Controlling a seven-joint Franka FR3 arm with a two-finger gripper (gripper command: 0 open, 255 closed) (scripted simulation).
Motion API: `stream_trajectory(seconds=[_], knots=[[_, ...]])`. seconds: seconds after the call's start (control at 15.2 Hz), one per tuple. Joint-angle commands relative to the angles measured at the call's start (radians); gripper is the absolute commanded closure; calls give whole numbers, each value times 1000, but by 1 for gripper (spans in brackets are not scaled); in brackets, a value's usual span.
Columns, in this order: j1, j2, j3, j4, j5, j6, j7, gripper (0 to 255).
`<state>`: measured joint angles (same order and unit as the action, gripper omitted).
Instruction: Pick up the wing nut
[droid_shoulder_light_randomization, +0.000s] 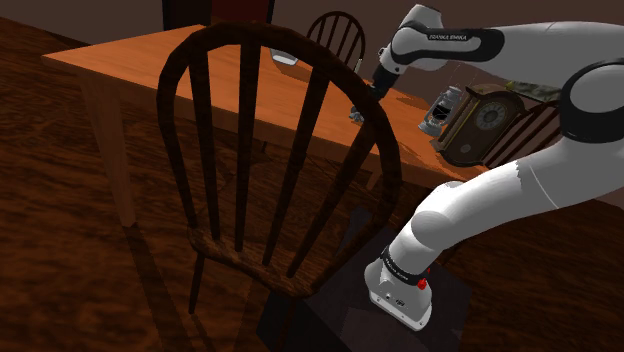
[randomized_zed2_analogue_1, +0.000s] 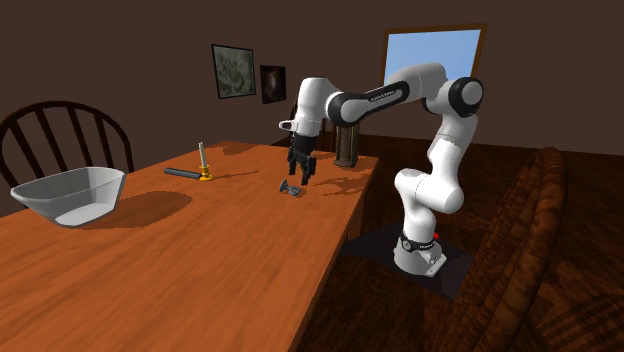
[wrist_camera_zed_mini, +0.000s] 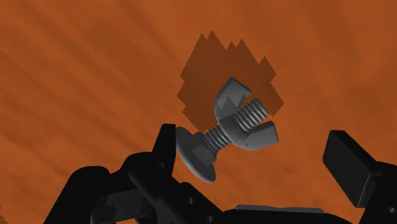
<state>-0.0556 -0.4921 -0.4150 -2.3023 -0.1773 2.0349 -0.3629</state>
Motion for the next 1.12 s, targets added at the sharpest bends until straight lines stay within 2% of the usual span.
stream_trajectory(seconds=[0.0,0.26,0.4,0.46,1.06], knots=[[-1,8,-8,-19,-1,31,-5,0],[-3,18,-19,-72,-5,94,-6,0],[-3,18,-19,-72,-5,94,-6,0],[-3,19,-20,-71,-5,94,-7,255],[-3,18,-19,-72,-5,94,-6,255]])
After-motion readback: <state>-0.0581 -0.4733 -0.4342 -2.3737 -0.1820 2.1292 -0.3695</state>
